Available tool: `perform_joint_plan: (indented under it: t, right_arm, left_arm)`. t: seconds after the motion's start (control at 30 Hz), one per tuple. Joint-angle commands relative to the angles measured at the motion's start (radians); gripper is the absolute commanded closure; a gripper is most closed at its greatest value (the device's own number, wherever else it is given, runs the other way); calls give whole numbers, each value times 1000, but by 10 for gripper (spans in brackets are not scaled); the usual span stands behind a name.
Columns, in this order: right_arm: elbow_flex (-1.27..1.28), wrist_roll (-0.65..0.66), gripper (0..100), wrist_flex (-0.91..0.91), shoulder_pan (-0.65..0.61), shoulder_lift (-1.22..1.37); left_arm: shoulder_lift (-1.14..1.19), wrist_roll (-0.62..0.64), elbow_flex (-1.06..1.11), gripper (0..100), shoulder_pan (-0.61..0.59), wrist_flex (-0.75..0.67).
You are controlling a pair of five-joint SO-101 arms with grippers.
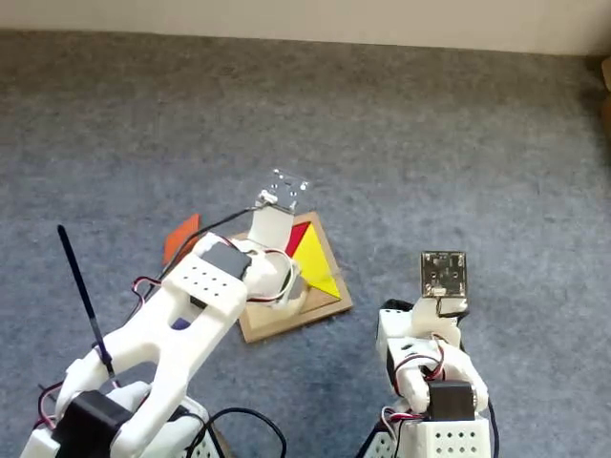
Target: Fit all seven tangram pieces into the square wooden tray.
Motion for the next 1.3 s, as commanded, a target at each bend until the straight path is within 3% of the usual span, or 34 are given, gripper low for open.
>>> perform_joint_plan:
  t: [0.0,0.27,0.5,0.7,0.83,1.07,1.27]
  right_arm:
    - [133,2,971,5,15,-15]
    - [133,2,971,5,15,-15]
    - [133,2,971,4,16,-15]
    - [133,2,971,4,16,-15]
    - [133,2,971,4,16,-15]
    - [133,2,971,4,18,-15]
    - [133,2,971,4,18,-15]
  left_arm:
    - [-27,35,-4,689,25,-8]
    - [-38,68,-5,671,16,-5]
    - [-84,60,-31,699,-81,72]
    - [-94,-121,13,790,-166,78]
    - [-30,-149,51,790,-199,43]
    - [110,-150,19,790,-163,3]
    - [71,-144,18,793,-131,3]
